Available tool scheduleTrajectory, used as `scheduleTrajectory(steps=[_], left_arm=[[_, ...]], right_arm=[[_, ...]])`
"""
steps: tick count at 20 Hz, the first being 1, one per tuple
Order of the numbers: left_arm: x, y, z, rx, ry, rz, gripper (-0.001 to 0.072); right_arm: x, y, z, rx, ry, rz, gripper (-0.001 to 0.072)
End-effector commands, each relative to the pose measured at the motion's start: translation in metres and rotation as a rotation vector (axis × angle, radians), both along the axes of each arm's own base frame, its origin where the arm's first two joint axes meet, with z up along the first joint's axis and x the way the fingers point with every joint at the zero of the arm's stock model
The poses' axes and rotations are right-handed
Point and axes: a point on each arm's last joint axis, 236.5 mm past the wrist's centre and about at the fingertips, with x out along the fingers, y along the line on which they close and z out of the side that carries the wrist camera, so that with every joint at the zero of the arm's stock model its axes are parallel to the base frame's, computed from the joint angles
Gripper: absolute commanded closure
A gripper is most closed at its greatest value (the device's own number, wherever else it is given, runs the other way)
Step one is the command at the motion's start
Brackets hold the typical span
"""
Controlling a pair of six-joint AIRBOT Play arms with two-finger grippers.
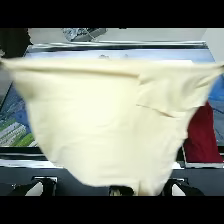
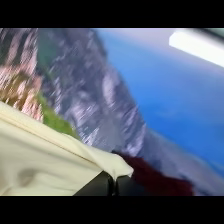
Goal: Fold the shirts.
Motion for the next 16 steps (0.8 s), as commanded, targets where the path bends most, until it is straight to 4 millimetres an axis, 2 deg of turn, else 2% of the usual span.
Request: scheduleTrajectory(steps=[1, 3, 5, 7, 9, 11, 13, 16], left_arm=[[0.039, 0.012, -0.158, -0.055, 0.335, -0.02, 0.0682], [0.067, 0.011, -0.214, -0.131, 0.41, -0.01, 0.0682], [0.1, 0.006, -0.241, -0.217, 0.397, 0.007, 0.0682], [0.127, 0.0, -0.251, -0.277, 0.365, 0.014, 0.0682], [0.139, -0.005, -0.256, -0.276, 0.358, -0.014, 0.0682], [0.135, -0.012, -0.253, -0.243, 0.364, -0.071, 0.0682], [0.111, -0.012, -0.25, -0.213, 0.441, -0.111, 0.0683], [0.042, -0.002, -0.256, -0.103, 0.691, -0.192, 0.0683]], right_arm=[[0.059, 0.025, -0.167, 0.122, 0.406, 0.04, 0.0674], [0.112, 0.041, -0.226, 0.166, 0.394, 0.01, 0.0674], [0.154, 0.048, -0.263, 0.202, 0.333, -0.053, 0.0673], [0.181, 0.045, -0.274, 0.244, 0.257, -0.115, 0.0672], [0.193, 0.035, -0.269, 0.243, 0.201, -0.139, 0.0672], [0.183, 0.025, -0.264, 0.234, 0.235, -0.142, 0.0673], [0.152, 0.022, -0.257, 0.191, 0.332, -0.069, 0.0672], [0.071, 0.001, -0.258, 0.057, 0.619, -0.007, 0.0672]])
